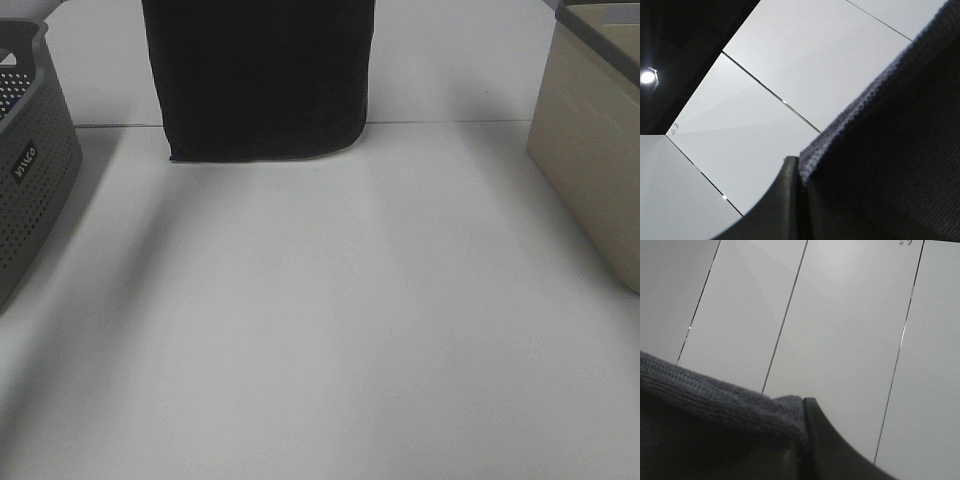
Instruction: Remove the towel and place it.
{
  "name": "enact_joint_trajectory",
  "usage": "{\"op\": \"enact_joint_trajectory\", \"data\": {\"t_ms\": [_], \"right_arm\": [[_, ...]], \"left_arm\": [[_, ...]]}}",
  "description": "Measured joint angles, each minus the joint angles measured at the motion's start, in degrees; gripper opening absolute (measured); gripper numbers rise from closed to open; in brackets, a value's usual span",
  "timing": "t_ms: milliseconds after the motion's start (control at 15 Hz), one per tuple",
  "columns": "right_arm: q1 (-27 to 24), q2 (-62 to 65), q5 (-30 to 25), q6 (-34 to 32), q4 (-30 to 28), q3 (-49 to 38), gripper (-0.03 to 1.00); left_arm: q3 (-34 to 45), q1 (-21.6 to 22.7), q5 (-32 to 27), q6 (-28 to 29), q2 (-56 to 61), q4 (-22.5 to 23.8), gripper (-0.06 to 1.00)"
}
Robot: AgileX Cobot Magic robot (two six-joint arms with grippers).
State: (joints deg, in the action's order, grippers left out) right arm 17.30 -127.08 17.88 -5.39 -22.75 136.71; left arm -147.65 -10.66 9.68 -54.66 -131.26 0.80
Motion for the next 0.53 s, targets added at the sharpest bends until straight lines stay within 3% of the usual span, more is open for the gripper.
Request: {"op": "enact_joint_trajectory", "data": {"t_ms": [333,533], "right_arm": [[0.0,0.0,-3.04,-0.74,-0.11,0.0,0.02],[0.29,0.0,-12.72,-7.33,-0.06,0.0,0.02]], "left_arm": [[0.0,0.0,-3.61,2.46,0.06,0.0,0.0],[0.0,0.0,-14.32,5.21,0.06,-1.49,0.0]]}}
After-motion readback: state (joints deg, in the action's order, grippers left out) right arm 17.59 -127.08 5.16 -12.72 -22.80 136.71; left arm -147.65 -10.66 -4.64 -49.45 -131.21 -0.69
